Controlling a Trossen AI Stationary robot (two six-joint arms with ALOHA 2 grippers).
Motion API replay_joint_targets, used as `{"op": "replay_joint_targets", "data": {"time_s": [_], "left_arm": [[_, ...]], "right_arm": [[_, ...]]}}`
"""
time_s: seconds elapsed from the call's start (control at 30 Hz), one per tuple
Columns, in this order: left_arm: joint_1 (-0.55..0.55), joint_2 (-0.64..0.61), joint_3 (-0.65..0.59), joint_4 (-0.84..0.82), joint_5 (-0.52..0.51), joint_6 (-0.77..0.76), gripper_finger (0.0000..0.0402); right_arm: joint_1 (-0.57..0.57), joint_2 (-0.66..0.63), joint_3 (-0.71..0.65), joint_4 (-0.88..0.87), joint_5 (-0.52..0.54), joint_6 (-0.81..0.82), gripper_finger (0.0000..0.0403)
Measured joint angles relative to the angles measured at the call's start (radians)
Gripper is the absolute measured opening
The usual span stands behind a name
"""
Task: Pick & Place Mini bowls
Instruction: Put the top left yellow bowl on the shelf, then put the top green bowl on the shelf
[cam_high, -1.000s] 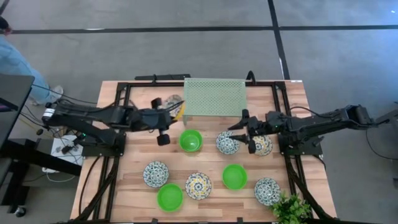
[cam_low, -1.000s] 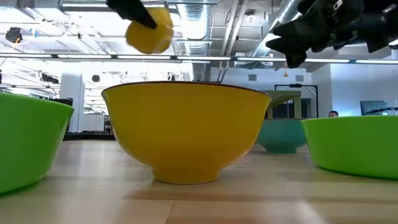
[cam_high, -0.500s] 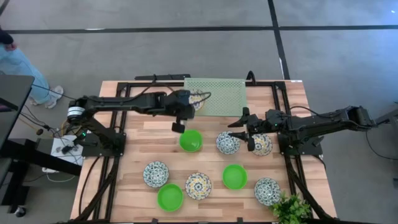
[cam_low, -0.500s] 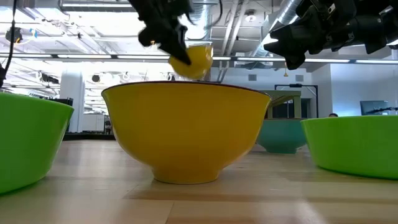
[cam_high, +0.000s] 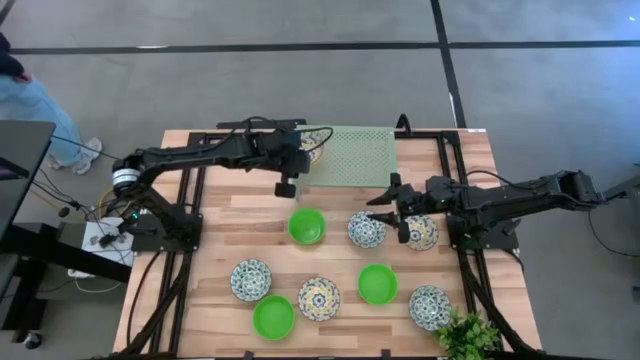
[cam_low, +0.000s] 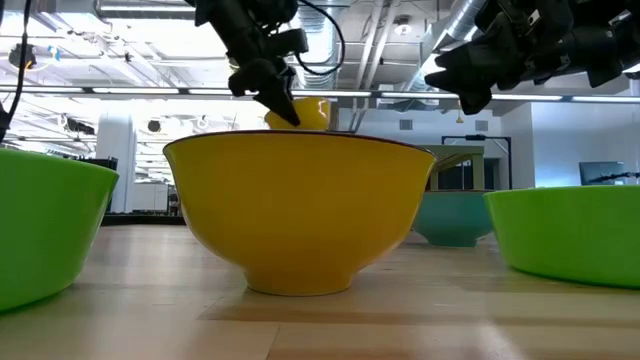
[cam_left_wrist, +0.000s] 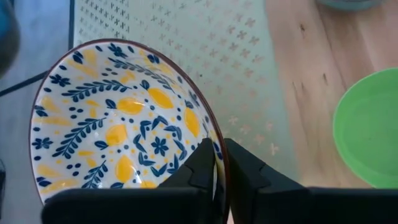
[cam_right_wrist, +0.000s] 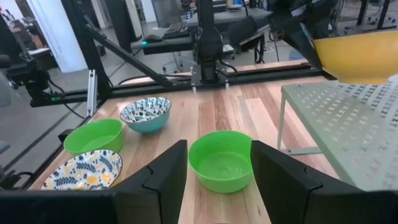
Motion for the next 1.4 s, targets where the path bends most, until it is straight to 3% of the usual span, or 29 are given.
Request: {"op": "replay_joint_targets", "data": {"time_s": [0.43, 0.8, 1.0, 1.17, 1.4], "left_arm": [[0.005, -0.001, -0.055, 0.042, -0.006, 0.0, 0.0045], [-0.007, 0.0, -0.057, 0.088, -0.005, -0.001, 0.0113], [-0.055, -0.027, -0.058, 0.103, -0.097, -0.002, 0.0149], [-0.127, -0.087, -0.059, 0.101, -0.144, -0.013, 0.0163], [-0.257, -0.205, -0.06, 0.032, -0.142, -0.222, 0.0159]], "right_arm": [[0.001, 0.0, 0.0, -0.034, 0.0, 0.0, 0.0172], [0.001, 0.0, 0.0, -0.034, 0.0, 0.0, 0.0172], [0.001, 0.0, 0.0, -0.028, 0.0, -0.013, 0.0172], [0.001, 0.003, 0.0, 0.008, 0.0, -0.131, 0.0172], [0.031, 0.108, 0.007, 0.047, 0.0, -0.079, 0.0165]]}}
